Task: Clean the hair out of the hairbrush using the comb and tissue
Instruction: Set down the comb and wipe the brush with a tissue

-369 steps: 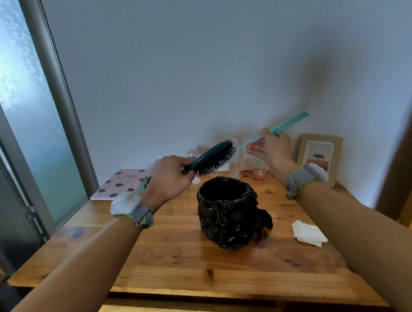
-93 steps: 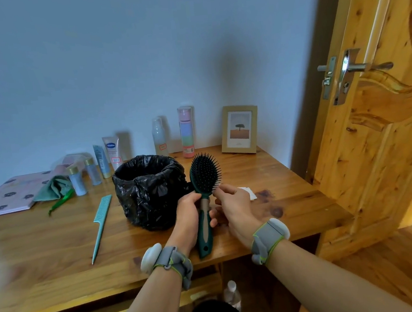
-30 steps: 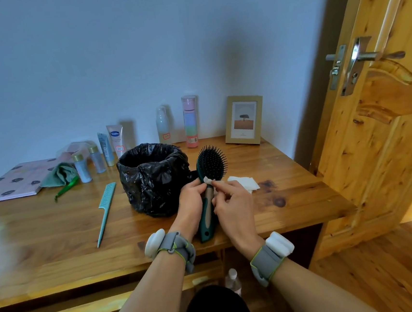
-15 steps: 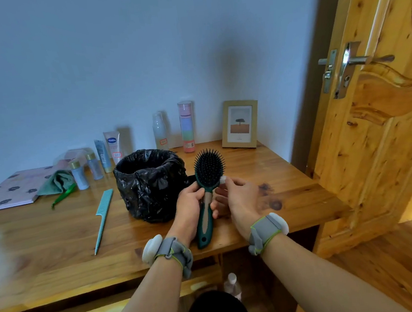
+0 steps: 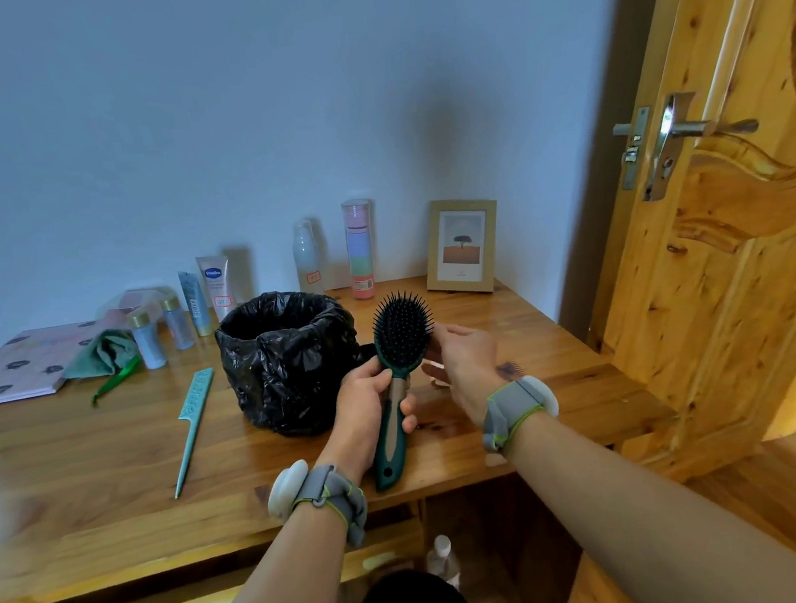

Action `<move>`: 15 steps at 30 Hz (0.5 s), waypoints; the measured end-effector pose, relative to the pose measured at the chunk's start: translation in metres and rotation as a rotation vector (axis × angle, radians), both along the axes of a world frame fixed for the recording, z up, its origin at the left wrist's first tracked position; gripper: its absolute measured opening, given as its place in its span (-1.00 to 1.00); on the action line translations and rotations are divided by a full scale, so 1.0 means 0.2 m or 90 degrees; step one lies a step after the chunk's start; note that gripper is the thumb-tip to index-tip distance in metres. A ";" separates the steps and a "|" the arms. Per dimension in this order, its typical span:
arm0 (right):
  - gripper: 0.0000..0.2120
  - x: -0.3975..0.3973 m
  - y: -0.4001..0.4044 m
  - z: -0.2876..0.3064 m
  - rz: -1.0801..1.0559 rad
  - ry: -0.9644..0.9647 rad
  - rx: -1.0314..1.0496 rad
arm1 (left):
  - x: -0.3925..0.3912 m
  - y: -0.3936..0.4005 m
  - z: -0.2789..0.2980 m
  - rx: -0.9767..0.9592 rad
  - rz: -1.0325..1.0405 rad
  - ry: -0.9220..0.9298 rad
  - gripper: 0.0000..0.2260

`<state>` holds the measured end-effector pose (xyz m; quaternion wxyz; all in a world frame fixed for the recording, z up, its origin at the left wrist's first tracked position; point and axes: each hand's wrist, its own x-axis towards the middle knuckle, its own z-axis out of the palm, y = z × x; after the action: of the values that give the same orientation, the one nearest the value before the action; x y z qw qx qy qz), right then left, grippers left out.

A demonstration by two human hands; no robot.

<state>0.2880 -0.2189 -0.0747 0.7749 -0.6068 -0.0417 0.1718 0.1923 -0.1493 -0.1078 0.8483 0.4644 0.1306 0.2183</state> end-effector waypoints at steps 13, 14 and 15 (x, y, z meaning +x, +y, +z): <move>-0.90 0.30 -0.05 0.15 0.238 -0.075 -0.142 | -0.02 0.00 0.00 0.021 -0.051 -0.030 -0.72; -0.88 0.34 -0.05 0.18 0.272 -0.104 -0.179 | -0.02 0.00 0.00 0.027 -0.055 -0.028 -0.72; -0.87 0.38 -0.05 0.22 0.303 -0.135 -0.218 | -0.01 0.00 -0.01 0.033 -0.059 -0.027 -0.72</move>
<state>0.3639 -0.2281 -0.0303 0.5910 -0.7161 -0.2339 0.2884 0.1895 -0.1483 -0.1088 0.8478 0.4870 0.0854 0.1920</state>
